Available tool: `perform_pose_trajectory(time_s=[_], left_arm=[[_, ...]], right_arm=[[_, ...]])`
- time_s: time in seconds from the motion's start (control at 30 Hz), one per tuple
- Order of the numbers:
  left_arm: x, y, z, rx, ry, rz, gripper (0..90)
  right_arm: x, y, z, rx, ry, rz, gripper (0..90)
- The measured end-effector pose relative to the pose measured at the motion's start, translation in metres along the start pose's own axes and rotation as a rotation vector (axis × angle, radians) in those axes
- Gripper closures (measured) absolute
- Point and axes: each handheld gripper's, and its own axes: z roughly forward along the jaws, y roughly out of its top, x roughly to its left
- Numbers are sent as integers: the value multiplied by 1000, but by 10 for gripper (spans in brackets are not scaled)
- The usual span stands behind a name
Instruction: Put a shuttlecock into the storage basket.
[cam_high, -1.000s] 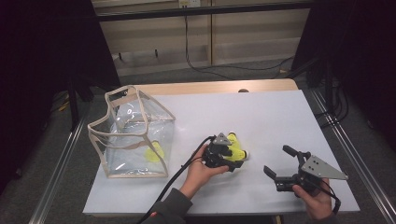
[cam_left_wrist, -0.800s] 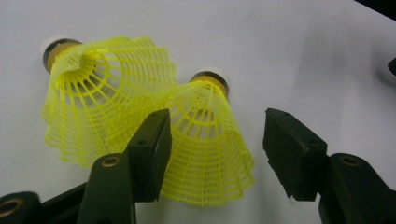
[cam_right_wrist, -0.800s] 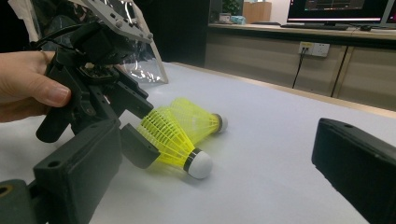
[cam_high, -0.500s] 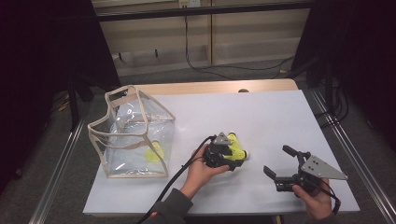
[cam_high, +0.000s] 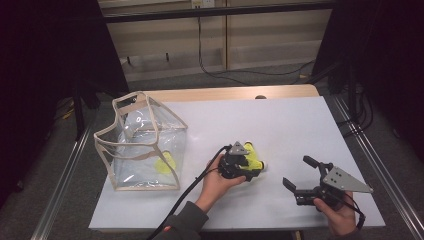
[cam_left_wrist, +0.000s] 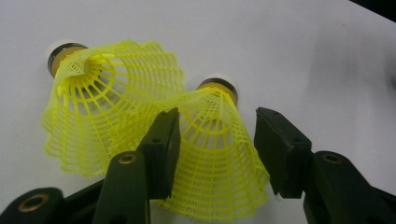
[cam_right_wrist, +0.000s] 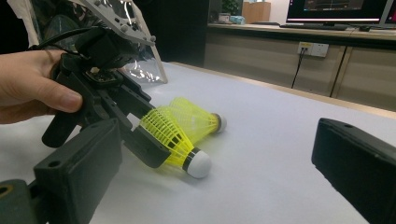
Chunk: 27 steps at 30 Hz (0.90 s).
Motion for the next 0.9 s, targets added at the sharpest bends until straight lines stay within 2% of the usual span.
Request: perform_pose_trajectory(time_s=[0.33, 0.43, 0.73, 0.8, 0.9], left_arm=[[-2, -1, 4, -2, 5, 11, 581], [-2, -1, 6, -10, 5, -3, 609], [-4, -1, 7, -4, -9, 0, 677], [-4, -1, 7, 0, 0, 4, 694], [-4, 0, 6, -7, -3, -5, 724]], right_arm=[[-1, 0, 0, 0, -1, -1, 15], [-1, 0, 0, 0, -2, 0, 15], [-2, 0, -1, 0, -10, 2, 15], [-1, 0, -1, -1, -10, 2, 15], [-1, 0, -1, 1, -10, 2, 15]])
